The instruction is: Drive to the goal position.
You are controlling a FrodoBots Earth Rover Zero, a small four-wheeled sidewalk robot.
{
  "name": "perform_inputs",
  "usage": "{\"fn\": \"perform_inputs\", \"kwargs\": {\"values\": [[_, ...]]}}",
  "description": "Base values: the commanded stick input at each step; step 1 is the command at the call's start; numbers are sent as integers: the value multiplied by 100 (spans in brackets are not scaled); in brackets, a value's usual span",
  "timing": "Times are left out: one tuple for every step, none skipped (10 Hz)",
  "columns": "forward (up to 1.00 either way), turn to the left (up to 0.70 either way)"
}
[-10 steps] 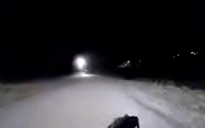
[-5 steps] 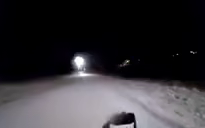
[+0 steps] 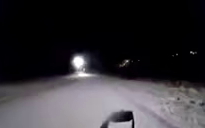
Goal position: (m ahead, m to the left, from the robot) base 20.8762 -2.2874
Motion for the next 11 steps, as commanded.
{"fn": "perform_inputs", "kwargs": {"values": [[100,0],[100,0],[100,0],[100,0],[100,0],[100,0],[100,0],[100,2],[100,32],[100,37],[100,33]]}}
